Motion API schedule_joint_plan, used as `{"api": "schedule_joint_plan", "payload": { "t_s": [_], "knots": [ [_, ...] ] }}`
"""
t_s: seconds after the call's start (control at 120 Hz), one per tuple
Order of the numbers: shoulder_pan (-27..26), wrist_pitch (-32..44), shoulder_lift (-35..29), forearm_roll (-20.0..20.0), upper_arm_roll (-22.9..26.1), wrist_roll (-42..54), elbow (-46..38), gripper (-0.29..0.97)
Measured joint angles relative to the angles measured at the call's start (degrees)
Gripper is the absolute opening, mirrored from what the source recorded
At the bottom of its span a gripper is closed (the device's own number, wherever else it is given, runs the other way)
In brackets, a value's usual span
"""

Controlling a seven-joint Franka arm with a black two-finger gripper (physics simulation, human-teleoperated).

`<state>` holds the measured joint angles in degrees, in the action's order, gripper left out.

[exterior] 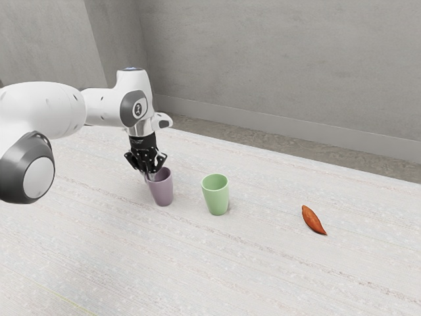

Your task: Place the left cup onto the right cup

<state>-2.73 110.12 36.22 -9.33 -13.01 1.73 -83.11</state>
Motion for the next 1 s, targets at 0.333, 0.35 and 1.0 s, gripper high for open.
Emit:
{"api": "schedule_joint_plan", "payload": {
  "t_s": [0.333,0.35,1.0],
  "knots": [
    [-0.37,-0.05,-2.72,0.62,0.01,0.06,-0.24,-0.10],
    [-0.41,-0.07,-2.97,0.66,0.01,0.07,-0.27,-0.10],
    [-4.83,-5.09,-14.96,2.55,-0.58,0.10,-1.63,-0.11]
  ]
}}
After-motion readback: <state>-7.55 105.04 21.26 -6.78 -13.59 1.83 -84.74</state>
